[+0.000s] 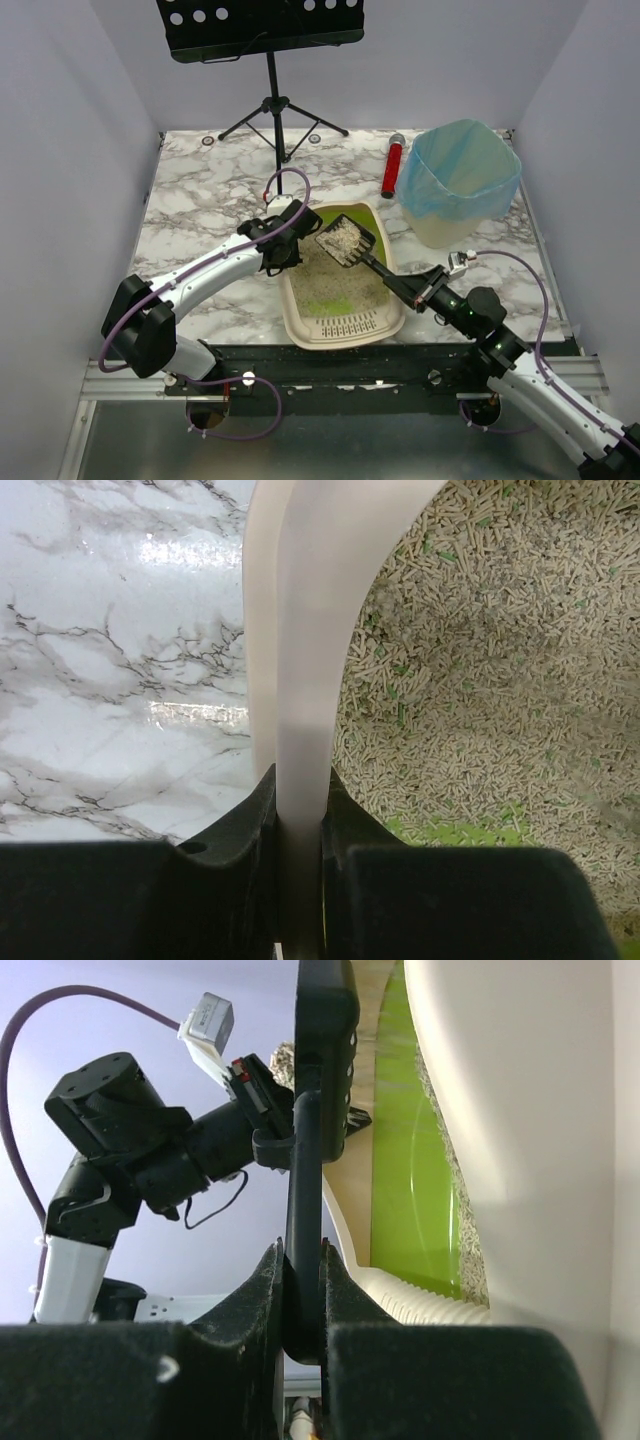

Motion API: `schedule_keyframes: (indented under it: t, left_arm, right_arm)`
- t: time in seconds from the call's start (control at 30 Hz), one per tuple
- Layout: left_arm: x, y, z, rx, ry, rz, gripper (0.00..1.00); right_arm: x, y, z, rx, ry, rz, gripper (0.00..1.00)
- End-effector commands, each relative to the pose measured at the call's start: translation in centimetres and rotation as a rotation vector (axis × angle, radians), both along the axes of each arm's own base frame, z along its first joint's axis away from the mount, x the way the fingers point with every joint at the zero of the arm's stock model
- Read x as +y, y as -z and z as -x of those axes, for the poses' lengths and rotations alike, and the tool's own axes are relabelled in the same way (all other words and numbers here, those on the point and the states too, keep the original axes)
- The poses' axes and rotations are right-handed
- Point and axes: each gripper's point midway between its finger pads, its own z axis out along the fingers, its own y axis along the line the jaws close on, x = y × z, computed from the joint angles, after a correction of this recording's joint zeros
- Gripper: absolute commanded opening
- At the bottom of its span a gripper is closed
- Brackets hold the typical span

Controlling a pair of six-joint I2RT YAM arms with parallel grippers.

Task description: Clean the litter box

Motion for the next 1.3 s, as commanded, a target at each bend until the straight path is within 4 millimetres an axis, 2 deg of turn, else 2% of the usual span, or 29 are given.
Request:
schedule_keyframes:
  t: [0.0,0.03,0.1,0.13,0.2,0.23,0.37,0.43,0.5,0.57,0.63,0.67,0.7,0.73,0.77,0.9,0.93,0.97,1.0,1.03,1.1,1.13,1.2,1.27]
  left_arm:
    - [-3.1,-5.7,-3.4,-0.183,-0.064,0.222,0.04]
    - [-3.2,-5.6,-3.5,-0.192,-0.063,0.227,0.04]
    - [-3.1,-5.0,-3.4,-0.189,-0.060,0.224,0.04]
    - [-3.0,-5.1,-3.3,-0.189,-0.058,0.222,0.04]
    - [-2.8,-4.9,-3.3,-0.192,-0.054,0.209,0.04]
    - [-2.5,-4.9,-3.3,-0.199,-0.060,0.201,0.04]
    - [-2.1,-4.7,-3.3,-0.207,-0.067,0.187,0.04]
    - [-2.4,-4.6,-3.4,-0.205,-0.063,0.193,0.04]
    - [-2.5,-4.4,-3.4,-0.202,-0.054,0.192,0.04]
    - [-2.5,-4.1,-3.3,-0.194,-0.042,0.185,0.04]
    - [-2.5,-3.8,-3.2,-0.191,-0.038,0.180,0.04]
    - [-2.3,-3.7,-3.2,-0.191,-0.043,0.173,0.04]
    - [-2.2,-3.7,-3.2,-0.195,-0.046,0.171,0.04]
    - [-2.1,-3.7,-3.3,-0.198,-0.048,0.169,0.04]
    - [-2.1,-3.6,-3.2,-0.199,-0.049,0.165,0.04]
    - [-1.8,-3.6,-3.1,-0.200,-0.048,0.157,0.04]
    - [-1.8,-3.8,-3.2,-0.209,-0.049,0.160,0.04]
    - [-1.7,-3.6,-3.1,-0.208,-0.050,0.157,0.04]
    - [-1.6,-3.8,-3.1,-0.212,-0.047,0.156,0.04]
    - [-1.7,-3.7,-3.1,-0.210,-0.045,0.159,0.04]
    - [-1.7,-3.8,-3.0,-0.211,-0.040,0.166,0.04]
    - [-1.8,-3.7,-3.0,-0.213,-0.039,0.170,0.04]
    - [-1.8,-3.6,-3.0,-0.211,-0.034,0.168,0.04]
    - [-1.7,-3.6,-3.0,-0.207,-0.035,0.156,0.04]
  right_arm:
    - [-0.5,-0.2,-0.4,-0.033,0.037,-0.041,0.01]
    - [-0.2,-1.4,-0.3,-0.073,0.016,-0.081,0.01]
    - [0.6,-1.8,0.4,-0.052,-0.044,-0.051,0.01]
    - [0.7,-1.0,0.4,-0.014,-0.050,-0.031,0.01]
    - [0.6,-1.7,0.2,0.000,-0.036,-0.108,0.01]
    - [0.6,-2.3,0.4,-0.046,-0.041,-0.159,0.01]
    - [0.8,-2.1,0.9,0.001,-0.072,-0.180,0.01]
    - [0.4,-1.3,0.2,0.010,-0.024,-0.130,0.01]
    - [0.8,-1.8,0.7,0.023,-0.059,-0.113,0.01]
    - [0.5,-0.9,0.7,0.056,-0.043,-0.122,0.01]
    - [-0.2,-1.8,0.2,0.013,0.001,-0.185,0.01]
    - [-0.1,-1.1,0.3,0.036,-0.003,-0.169,0.01]
    - [0.3,-2.1,0.8,0.018,-0.044,-0.149,0.01]
    - [0.6,-0.8,0.9,0.078,-0.055,-0.096,0.01]
    - [0.7,-0.9,1.0,0.088,-0.062,-0.087,0.01]
    - [0.3,-1.5,0.1,0.042,-0.015,-0.152,0.01]
    - [0.8,-1.8,0.7,0.054,-0.061,-0.115,0.01]
    - [1.0,-0.9,0.8,0.097,-0.070,-0.071,0.01]
    - [1.1,-0.9,1.0,0.084,-0.081,-0.031,0.01]
    - [0.7,-0.7,0.5,0.084,-0.045,-0.019,0.01]
    - [0.6,-0.9,-0.2,0.059,-0.018,-0.063,0.01]
    - [1.0,-2.5,0.0,-0.001,-0.047,-0.117,0.01]
    - [1.9,-1.8,0.6,0.038,-0.109,-0.099,0.01]
    - [1.9,-1.4,1.0,0.049,-0.124,-0.082,0.01]
